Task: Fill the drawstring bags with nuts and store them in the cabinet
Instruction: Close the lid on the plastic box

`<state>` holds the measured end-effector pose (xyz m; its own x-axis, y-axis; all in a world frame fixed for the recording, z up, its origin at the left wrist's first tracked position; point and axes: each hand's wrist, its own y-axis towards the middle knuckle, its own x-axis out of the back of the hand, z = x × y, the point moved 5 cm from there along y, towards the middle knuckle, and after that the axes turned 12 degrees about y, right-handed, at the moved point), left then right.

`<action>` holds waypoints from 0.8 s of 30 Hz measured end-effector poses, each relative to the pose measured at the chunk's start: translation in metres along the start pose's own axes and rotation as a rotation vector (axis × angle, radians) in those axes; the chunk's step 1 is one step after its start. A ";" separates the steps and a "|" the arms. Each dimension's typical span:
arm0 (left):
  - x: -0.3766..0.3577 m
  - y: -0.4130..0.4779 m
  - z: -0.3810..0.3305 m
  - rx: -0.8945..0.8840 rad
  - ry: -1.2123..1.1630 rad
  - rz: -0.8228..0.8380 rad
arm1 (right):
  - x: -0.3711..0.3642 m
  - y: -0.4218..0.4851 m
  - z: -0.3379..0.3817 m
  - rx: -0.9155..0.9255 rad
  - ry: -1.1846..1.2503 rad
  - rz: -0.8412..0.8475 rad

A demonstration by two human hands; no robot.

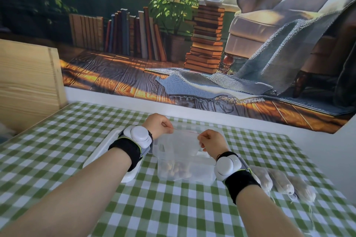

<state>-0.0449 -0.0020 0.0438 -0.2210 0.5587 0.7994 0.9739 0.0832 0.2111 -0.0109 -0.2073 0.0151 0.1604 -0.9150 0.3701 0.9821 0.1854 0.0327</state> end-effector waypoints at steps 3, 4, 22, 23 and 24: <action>0.002 0.000 0.002 0.002 0.041 0.022 | 0.000 -0.001 0.000 -0.025 -0.011 0.014; 0.003 0.000 0.002 0.002 0.054 0.033 | -0.001 -0.002 0.000 -0.027 -0.015 0.022; -0.006 0.010 -0.006 -0.022 0.276 0.010 | -0.015 0.017 0.004 -0.328 0.117 0.075; -0.006 0.012 -0.008 -0.046 0.301 -0.013 | -0.014 0.019 0.003 -0.322 0.097 0.065; -0.006 0.011 -0.008 -0.072 0.329 -0.022 | -0.013 0.020 0.001 -0.307 0.066 0.060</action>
<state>-0.0335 -0.0117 0.0456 -0.2581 0.2603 0.9304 0.9652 0.0273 0.2601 0.0064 -0.1916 0.0122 0.2152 -0.9290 0.3012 0.9528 0.1321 -0.2733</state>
